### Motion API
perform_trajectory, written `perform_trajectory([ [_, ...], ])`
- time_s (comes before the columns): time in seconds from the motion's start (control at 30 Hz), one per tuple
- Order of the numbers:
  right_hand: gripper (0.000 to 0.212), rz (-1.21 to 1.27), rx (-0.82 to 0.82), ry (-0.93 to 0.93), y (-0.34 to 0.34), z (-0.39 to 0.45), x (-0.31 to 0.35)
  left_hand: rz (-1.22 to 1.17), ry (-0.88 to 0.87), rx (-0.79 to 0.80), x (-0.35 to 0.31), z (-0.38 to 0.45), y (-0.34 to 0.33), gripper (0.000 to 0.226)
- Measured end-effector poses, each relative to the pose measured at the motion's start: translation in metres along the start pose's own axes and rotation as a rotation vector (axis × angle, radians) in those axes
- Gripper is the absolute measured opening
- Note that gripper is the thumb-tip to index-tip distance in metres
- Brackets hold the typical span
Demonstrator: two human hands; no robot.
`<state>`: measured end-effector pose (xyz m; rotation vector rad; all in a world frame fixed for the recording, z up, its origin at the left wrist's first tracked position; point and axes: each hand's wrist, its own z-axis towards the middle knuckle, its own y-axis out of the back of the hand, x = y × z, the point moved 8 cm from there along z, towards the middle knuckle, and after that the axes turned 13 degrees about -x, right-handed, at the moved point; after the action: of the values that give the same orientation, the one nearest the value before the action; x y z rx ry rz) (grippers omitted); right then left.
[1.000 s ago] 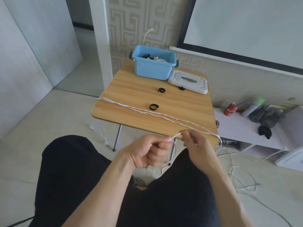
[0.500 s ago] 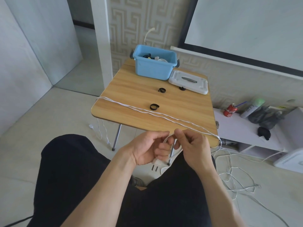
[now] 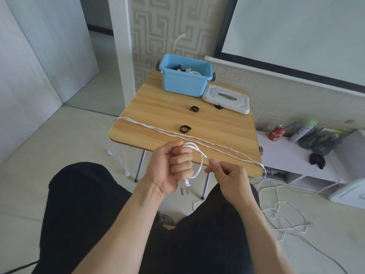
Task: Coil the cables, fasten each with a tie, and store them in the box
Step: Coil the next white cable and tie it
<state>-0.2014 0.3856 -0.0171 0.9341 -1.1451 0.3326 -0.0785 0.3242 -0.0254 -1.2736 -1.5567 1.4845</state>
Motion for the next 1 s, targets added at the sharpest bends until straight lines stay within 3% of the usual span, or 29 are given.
perform_trajectory([
  [0.1,0.042,-0.083,-0.032,0.012,-0.001,-0.003,-0.006,-0.056,0.046,-0.042,-0.001,-0.001,0.004,0.03],
  [0.2,0.042,-0.024,-0.256,-0.026,0.02,0.006,-0.007,0.319,0.006,-0.236,0.002,-0.002,0.016,0.032],
  [0.33,0.039,0.073,-0.419,-0.021,0.045,0.024,0.003,0.604,0.14,-0.155,0.024,-0.006,0.017,0.031],
  [0.47,0.037,0.119,-0.435,0.016,0.053,0.04,0.017,0.62,0.155,-0.095,0.028,-0.003,0.008,0.028],
  [0.6,0.036,0.163,-0.448,0.0,0.051,0.04,0.012,0.576,0.005,-0.183,0.015,0.0,0.014,0.028],
  [0.67,0.035,0.093,-0.358,-0.037,0.042,0.037,0.002,0.383,-0.164,-0.255,-0.001,0.0,0.013,0.022],
  [0.8,0.026,-0.206,0.154,-0.012,-0.01,0.013,-0.015,-0.056,-0.459,-0.347,-0.035,-0.003,0.022,0.024],
  [0.93,0.024,-0.473,0.545,0.161,-0.047,-0.031,-0.019,0.049,-0.695,-0.574,-0.06,-0.012,0.046,0.033],
  [1.0,0.028,-0.581,0.621,0.209,-0.052,-0.046,-0.019,0.208,-0.798,-0.714,-0.068,-0.018,0.053,0.041],
])
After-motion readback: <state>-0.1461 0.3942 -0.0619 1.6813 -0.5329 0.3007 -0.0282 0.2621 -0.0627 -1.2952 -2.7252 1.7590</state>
